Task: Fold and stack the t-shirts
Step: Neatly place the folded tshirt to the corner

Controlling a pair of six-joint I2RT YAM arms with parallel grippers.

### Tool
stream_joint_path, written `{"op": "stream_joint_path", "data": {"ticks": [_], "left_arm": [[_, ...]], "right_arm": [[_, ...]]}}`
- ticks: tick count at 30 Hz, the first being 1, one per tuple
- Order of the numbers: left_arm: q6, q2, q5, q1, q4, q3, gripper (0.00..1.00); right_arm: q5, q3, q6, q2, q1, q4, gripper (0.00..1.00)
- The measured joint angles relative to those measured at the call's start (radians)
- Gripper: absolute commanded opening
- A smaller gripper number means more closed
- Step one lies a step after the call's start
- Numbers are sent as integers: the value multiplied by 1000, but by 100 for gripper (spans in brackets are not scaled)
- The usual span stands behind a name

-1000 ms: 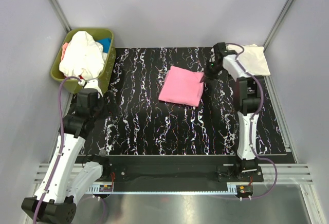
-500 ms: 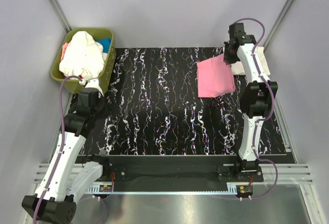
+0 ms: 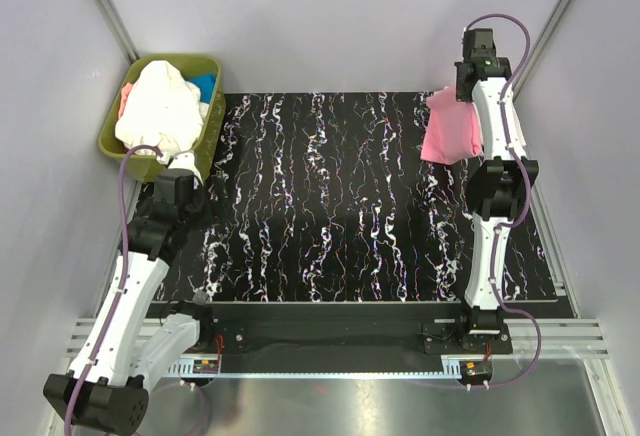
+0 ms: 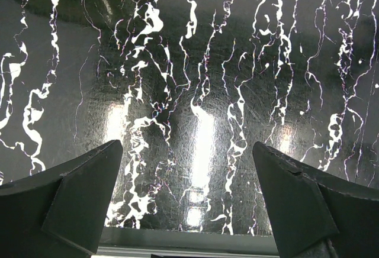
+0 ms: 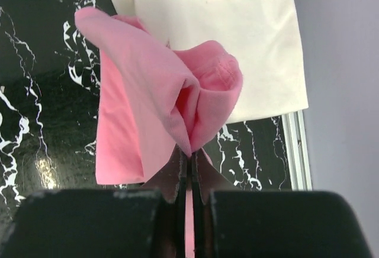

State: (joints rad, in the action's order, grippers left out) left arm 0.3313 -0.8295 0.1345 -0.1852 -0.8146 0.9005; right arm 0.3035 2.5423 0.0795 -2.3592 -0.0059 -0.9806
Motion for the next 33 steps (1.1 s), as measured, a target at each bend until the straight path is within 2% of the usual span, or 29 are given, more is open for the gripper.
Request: {"op": "stream_joint_path", "data": {"ticks": [13,33], "left_arm": [[0,-6,0,2,0,0,99],[0,-19,0,2,0,0,99]], "right_arm": [[-72,91,16,-14,-74,100,0],[-210,132,-6,-14,-129,128,0]]}}
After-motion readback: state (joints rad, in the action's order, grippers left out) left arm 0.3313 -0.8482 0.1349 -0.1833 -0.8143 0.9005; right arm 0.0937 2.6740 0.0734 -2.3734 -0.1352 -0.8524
